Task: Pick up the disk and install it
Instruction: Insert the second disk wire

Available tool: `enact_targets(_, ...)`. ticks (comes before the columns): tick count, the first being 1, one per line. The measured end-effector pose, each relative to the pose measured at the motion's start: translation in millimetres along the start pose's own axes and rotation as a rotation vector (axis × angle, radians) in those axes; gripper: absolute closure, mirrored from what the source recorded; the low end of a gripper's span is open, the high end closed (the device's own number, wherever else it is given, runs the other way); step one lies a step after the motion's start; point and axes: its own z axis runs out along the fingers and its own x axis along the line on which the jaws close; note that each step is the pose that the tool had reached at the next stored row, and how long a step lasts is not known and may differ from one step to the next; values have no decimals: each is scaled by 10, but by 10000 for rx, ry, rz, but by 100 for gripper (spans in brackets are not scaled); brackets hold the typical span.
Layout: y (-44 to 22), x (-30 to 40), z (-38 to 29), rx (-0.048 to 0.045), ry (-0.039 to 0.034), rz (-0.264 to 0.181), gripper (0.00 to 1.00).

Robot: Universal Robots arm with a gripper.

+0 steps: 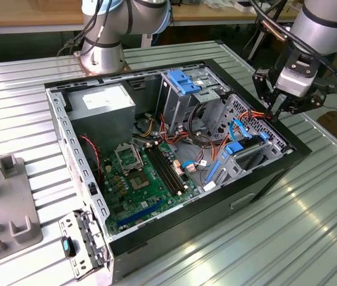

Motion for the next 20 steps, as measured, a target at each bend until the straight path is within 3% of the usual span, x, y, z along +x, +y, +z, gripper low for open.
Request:
enact_targets(4,-150,86,48,-41,-63,-123,75)
enact_targets(5,-175,100,57,-80,-136,-287,75)
enact_targets(7,-177,101,56,-117,-201,-436,75)
enact_targets(8,-176,101,58,-106,-272,-680,75)
enact_targets(11,-176,101,61,-43,-428,-1314,75)
enact_targets(13,-175,100,69,18,-577,-1919,75)
enact_targets(15,-176,101,81,55,-668,-2291,75)
enact_targets(18,-184,105,90,-88,-741,-2522,75)
enact_targets(19,-186,105,92,-205,-780,-2577,75)
enact_targets(20,-188,104,91,-253,-803,-2604,75)
